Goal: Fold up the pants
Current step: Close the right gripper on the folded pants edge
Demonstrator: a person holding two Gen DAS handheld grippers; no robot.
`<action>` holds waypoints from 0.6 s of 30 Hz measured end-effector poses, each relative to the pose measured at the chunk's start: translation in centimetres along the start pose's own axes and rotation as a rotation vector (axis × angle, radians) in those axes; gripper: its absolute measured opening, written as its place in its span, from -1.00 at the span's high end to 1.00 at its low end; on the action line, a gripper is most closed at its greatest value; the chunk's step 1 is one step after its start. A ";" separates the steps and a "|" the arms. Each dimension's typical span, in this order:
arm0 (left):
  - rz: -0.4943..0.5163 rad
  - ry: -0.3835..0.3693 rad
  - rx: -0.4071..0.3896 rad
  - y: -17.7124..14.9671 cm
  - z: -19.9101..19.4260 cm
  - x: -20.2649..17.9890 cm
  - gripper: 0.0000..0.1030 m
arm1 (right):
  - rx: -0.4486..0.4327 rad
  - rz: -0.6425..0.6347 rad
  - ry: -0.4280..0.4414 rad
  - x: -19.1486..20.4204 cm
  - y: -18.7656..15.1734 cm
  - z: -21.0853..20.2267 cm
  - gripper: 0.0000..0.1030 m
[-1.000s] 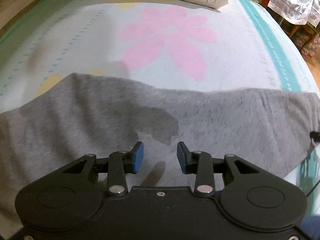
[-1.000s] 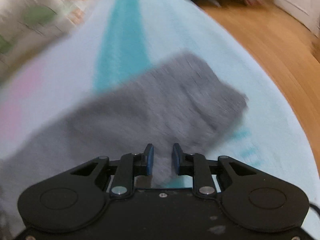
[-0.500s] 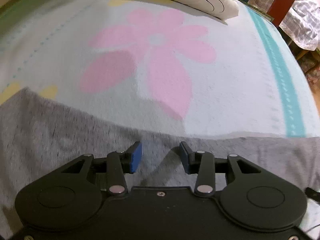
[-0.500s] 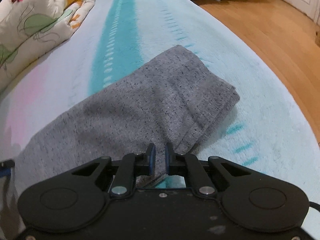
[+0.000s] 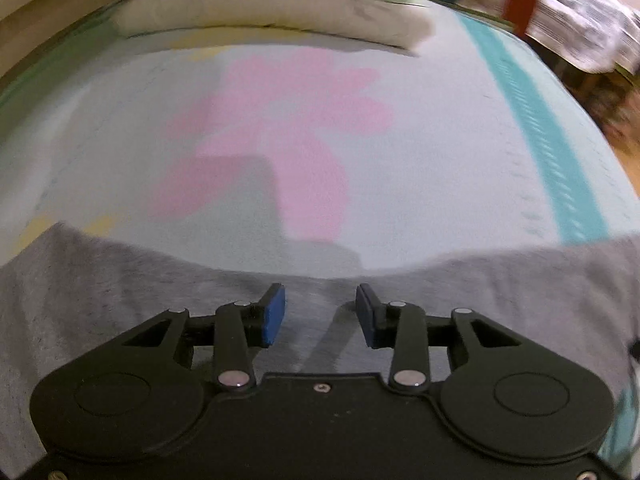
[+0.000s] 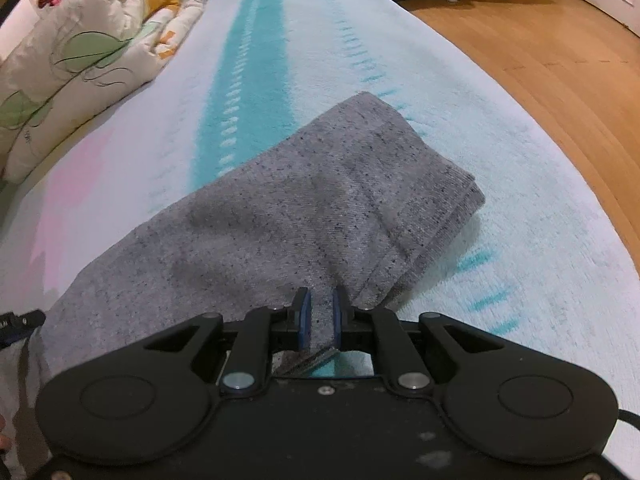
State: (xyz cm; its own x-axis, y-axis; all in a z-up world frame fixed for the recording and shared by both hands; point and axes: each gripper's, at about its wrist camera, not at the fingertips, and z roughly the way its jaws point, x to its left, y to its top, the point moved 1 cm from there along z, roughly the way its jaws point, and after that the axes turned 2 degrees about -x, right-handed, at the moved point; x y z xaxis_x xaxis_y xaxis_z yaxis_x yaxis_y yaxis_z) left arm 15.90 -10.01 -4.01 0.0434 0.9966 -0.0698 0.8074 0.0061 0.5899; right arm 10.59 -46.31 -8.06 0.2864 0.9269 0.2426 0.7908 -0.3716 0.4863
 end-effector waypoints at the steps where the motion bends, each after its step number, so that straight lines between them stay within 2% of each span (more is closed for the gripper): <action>1: 0.030 -0.016 0.002 0.0 -0.3 -0.8 0.07 | -0.004 0.004 0.015 -0.1 -0.1 -0.3 0.69; 3: 0.083 -0.059 0.012 -0.1 -0.7 -2.5 0.05 | -0.016 0.023 0.040 -0.4 -0.1 -1.1 0.58; 5: 0.111 -0.098 0.028 0.2 -0.7 -3.7 0.05 | -0.041 0.037 0.050 -0.7 -0.1 -2.0 0.56; 8: 0.137 -0.133 0.058 0.6 -0.3 -5.1 0.02 | -0.085 0.057 0.032 -1.7 0.3 -3.4 0.50; 11: 0.154 -0.132 0.100 0.8 1.1 -6.1 0.02 | -0.125 0.106 0.004 -3.4 0.6 -4.3 0.39; 14: 0.152 -0.113 0.143 0.4 2.4 -6.5 0.02 | -0.119 0.180 0.012 -5.1 1.0 -4.2 0.30; 18: 0.166 -0.109 0.132 0.0 2.5 -6.5 0.00 | -0.084 0.264 0.046 -6.8 1.0 -3.0 0.26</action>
State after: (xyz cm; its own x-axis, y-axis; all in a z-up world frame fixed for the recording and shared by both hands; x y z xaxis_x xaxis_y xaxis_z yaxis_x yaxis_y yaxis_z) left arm 17.14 -16.71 -5.58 0.2393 0.9683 -0.0710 0.8536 -0.1750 0.4907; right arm 7.84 -53.13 -6.72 0.4498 0.7948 0.4073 0.6437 -0.6046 0.4690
